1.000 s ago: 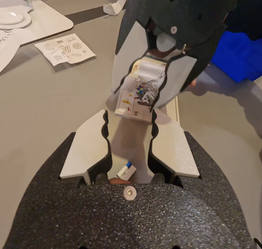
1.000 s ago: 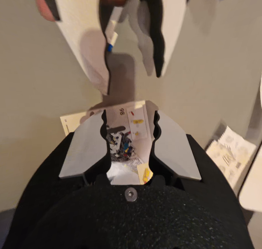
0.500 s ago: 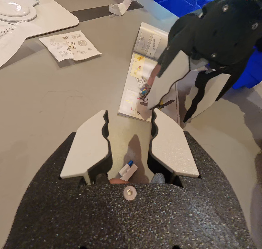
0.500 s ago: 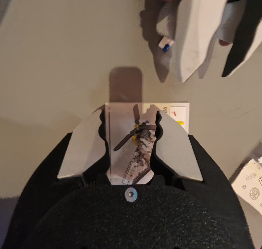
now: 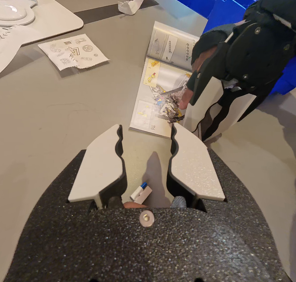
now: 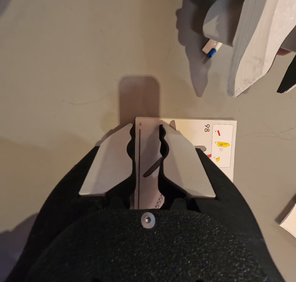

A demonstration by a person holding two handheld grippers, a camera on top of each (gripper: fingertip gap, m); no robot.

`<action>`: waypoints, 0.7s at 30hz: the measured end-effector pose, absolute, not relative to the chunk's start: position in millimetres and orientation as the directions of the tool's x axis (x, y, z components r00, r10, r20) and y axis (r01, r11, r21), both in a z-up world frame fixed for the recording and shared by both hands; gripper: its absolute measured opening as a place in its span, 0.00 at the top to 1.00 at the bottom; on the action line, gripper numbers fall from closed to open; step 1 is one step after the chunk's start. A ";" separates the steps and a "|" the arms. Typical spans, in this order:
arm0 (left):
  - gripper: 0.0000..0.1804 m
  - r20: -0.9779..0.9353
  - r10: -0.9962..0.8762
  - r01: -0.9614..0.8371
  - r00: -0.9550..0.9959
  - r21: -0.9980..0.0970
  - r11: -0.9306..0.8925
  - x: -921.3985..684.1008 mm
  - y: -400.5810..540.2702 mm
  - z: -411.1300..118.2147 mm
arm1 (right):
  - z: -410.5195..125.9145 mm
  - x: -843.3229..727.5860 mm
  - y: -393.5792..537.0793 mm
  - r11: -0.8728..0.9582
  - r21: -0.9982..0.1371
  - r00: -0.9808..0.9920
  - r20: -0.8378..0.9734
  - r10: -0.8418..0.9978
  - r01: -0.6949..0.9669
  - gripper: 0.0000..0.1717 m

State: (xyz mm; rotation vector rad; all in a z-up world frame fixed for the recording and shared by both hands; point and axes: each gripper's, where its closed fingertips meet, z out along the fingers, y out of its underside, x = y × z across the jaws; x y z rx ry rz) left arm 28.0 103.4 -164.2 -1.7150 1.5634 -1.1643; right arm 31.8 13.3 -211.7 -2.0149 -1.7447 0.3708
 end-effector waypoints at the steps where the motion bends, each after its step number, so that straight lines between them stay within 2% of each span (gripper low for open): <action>1: 0.67 0.237 -0.970 -0.507 -0.048 -0.842 -0.181 28.1 102.7 -164.5 | -212.2 31.7 11.9 -0.107 -0.498 0.165 0.074 0.984 0.860 0.85; 9: 0.67 0.227 -0.973 -0.528 -0.052 -0.833 -0.166 28.2 99.5 -169.5 | -211.5 31.9 7.1 -0.150 -0.525 0.176 0.000 0.984 0.838 0.90; 21: 0.68 0.225 -0.973 -0.545 -0.053 -0.823 -0.160 27.7 97.6 -172.1 | -211.0 32.5 6.3 -0.195 -0.540 0.193 -0.062 0.979 0.819 0.90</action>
